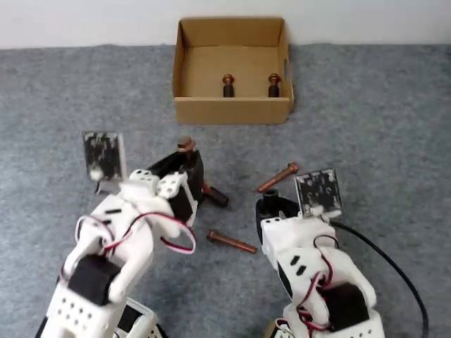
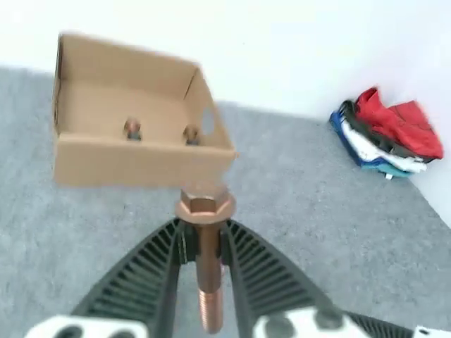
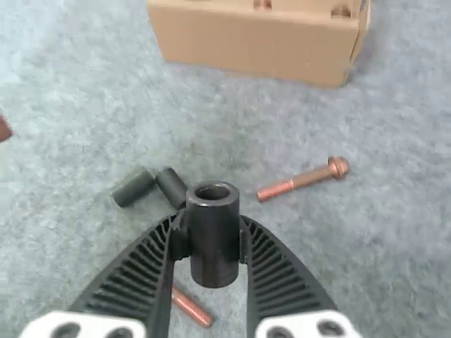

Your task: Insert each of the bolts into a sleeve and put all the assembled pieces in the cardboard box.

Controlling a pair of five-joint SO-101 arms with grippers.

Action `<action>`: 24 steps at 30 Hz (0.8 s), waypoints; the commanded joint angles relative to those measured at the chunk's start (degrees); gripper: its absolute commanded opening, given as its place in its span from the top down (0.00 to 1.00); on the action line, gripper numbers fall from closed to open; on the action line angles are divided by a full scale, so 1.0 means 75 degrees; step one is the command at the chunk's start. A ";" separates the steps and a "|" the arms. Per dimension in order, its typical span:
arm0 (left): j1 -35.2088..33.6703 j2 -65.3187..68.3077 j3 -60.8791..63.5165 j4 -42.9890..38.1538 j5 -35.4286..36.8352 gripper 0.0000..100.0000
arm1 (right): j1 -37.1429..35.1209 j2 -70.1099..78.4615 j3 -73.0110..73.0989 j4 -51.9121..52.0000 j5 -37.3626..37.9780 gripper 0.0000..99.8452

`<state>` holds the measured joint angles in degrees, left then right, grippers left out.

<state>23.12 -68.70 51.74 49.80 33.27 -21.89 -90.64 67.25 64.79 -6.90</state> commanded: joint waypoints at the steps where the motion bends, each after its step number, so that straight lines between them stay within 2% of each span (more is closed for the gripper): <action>1: -0.0035 -0.0856 0.0369 -0.0387 -0.0340 1.00 | -0.0041 -0.1026 0.0176 0.0053 -0.0012 0.99; 4: -0.0035 -0.1442 0.0674 -0.0399 -0.0340 1.00 | -0.0053 -0.1776 0.0574 0.0100 0.0012 0.99; 8: -0.0047 -0.2075 0.0932 -0.0399 -0.0328 1.00 | -0.0135 -0.1705 0.0610 -0.0041 0.0375 0.99; 16: -0.0059 -0.2813 0.1084 -0.0399 0.0129 1.00 | -0.2010 -0.1623 0.0903 -0.0885 0.0703 0.99; 19: -0.0047 -0.2860 0.1084 -0.0387 0.0258 1.00 | -0.2245 -0.1612 0.1102 -0.1342 0.0832 0.99; 24: 0.0023 -0.2848 0.1084 -0.0363 0.0527 1.00 | -0.2421 -0.1612 0.1465 -0.1916 0.1688 0.99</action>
<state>23.21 -89.63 60.18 49.10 36.35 -38.95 -102.95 78.33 53.80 2.77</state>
